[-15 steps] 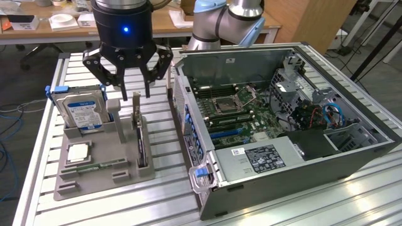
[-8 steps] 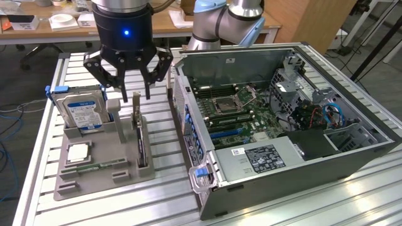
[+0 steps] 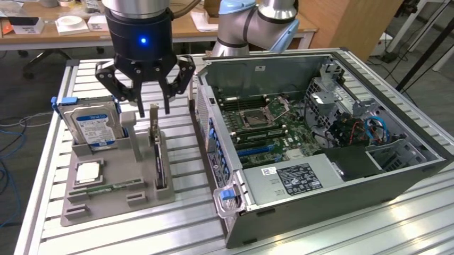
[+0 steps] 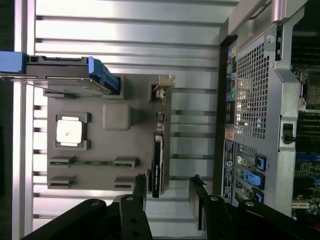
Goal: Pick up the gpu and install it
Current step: 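Pick up the gpu and move the gpu toward the slot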
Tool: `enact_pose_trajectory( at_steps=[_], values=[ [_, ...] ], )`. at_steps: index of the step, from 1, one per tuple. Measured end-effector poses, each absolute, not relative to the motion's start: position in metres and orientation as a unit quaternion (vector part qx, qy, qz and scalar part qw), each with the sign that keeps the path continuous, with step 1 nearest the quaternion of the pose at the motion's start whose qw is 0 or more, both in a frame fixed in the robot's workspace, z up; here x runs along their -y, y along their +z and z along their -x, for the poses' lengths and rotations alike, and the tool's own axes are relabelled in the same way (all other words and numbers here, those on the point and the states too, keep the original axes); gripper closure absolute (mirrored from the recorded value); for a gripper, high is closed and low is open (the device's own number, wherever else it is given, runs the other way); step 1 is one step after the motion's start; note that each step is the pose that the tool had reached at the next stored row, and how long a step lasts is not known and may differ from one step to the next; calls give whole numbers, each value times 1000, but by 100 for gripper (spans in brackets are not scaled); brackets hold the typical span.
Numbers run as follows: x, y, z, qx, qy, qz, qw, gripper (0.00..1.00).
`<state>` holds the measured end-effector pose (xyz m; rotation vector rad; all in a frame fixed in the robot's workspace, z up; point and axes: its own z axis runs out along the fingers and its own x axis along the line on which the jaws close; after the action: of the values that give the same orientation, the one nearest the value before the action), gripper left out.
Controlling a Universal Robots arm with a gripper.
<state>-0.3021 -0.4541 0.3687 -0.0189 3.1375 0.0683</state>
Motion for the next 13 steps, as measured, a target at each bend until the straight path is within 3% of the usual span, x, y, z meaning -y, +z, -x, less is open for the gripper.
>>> enact_pose_trajectory(
  at_steps=[13],
  values=[
    [454,361,302,-1000,22,6,2,53]
  ],
)
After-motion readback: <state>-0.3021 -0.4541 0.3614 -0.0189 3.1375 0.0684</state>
